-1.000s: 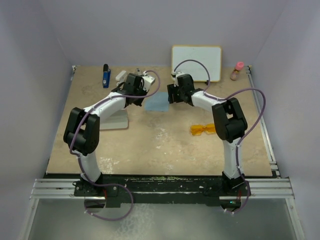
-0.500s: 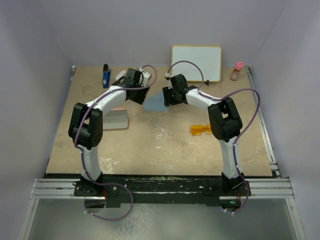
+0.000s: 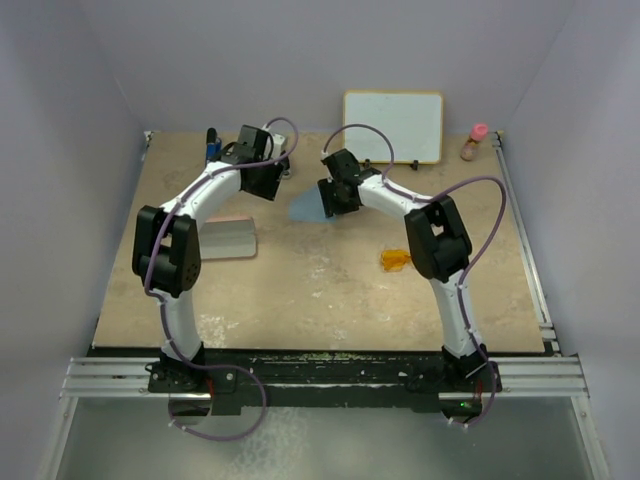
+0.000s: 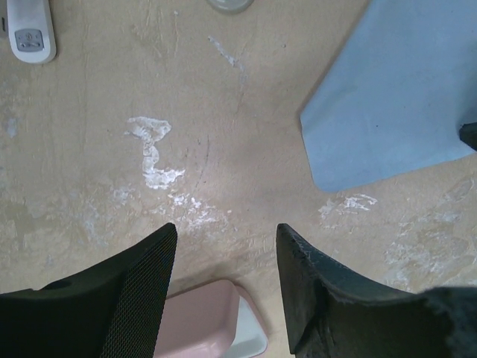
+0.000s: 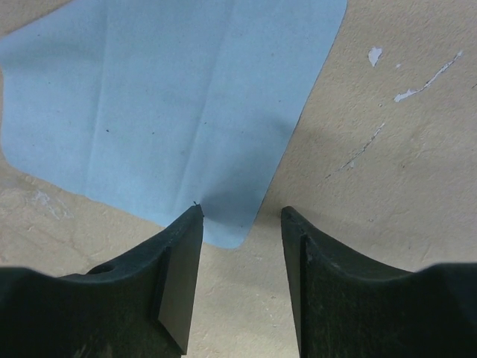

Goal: Organize the sunglasses
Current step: Fold the glasses cleaning cloth at the center of the board.

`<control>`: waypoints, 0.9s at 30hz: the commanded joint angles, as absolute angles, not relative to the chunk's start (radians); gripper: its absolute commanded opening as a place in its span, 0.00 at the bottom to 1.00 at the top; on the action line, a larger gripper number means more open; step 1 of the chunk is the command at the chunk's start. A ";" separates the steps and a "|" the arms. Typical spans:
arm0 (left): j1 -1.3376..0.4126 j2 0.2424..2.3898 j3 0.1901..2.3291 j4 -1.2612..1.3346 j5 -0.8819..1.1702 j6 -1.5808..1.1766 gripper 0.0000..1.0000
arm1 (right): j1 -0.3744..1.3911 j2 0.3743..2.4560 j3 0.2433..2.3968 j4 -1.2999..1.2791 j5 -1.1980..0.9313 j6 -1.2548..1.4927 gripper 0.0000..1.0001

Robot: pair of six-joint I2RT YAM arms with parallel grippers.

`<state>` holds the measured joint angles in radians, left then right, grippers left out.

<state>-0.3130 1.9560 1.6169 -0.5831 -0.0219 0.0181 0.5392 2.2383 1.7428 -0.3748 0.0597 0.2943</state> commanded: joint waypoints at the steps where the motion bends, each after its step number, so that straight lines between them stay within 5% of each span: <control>1: -0.302 1.946 1.653 -0.604 -0.008 -0.004 0.60 | 0.548 2.280 1.796 -0.473 0.072 0.325 0.47; 4: -0.299 1.933 1.647 -0.602 -0.002 -0.003 0.60 | 0.557 2.287 1.799 -0.493 0.063 0.334 0.42; 20: -0.295 1.920 1.643 -0.611 0.031 -0.013 0.60 | 0.586 2.288 1.748 -0.524 0.053 0.351 0.45; 27: -0.294 1.918 1.642 -0.618 0.036 -0.012 0.60 | 0.594 2.327 1.744 -0.544 0.101 0.353 0.34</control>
<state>-0.3061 1.9560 1.6169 -0.6209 0.0200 0.0074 0.5762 2.2627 1.7836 -0.4358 0.0944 0.3302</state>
